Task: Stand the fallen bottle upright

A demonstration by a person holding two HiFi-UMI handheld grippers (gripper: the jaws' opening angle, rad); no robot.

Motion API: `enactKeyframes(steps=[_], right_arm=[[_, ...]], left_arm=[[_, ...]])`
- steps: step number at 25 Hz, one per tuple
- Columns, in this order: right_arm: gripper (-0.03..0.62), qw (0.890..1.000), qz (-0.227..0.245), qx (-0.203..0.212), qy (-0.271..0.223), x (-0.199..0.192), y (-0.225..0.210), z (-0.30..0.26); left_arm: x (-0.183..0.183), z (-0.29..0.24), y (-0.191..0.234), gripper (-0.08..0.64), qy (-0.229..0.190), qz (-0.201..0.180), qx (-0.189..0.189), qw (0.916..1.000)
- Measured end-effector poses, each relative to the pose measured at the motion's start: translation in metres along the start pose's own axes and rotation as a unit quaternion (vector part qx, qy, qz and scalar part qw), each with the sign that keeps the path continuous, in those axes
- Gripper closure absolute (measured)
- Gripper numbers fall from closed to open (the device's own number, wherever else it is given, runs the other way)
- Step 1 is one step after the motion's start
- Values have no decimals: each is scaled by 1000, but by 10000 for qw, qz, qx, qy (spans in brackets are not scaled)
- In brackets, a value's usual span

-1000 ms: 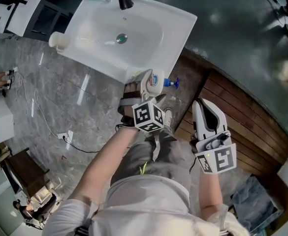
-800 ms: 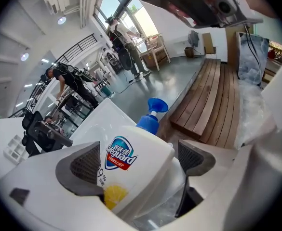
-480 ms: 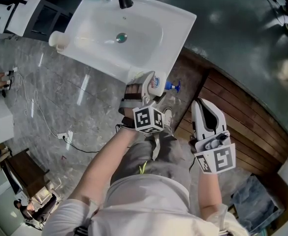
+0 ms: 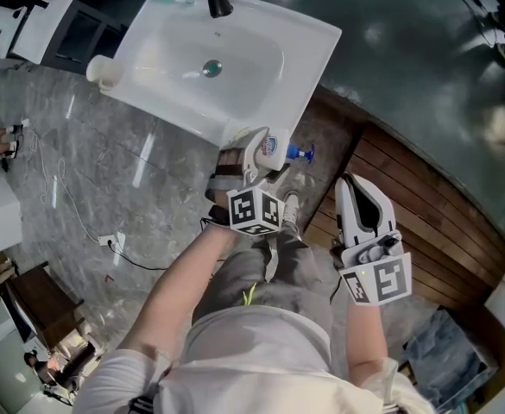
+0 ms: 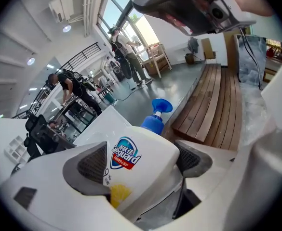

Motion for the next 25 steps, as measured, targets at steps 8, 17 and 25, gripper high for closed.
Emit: enactKeyframes(steps=[8,17,25], right_arm=[[551,10000,23,39,1,0,0,-4],[551,9999,68,141,41,4,4,-5],[551,9995,143,246,103,9,10,-11]], left_arm=[[5,6,12,94,-450,651,200,9967],[17,20,29,97,-1057,1617,474,9800],[18,32,39,101,-1537,2030,569,9654]])
Point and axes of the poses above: the fingertips, and each gripper's own axes: z backward along the fingers, y to its left, x out of its top, the point moved 6 cm from there along z, backward along the fingers, and after that the axes turned 8 degrees about -y, right-handed, at the moved point
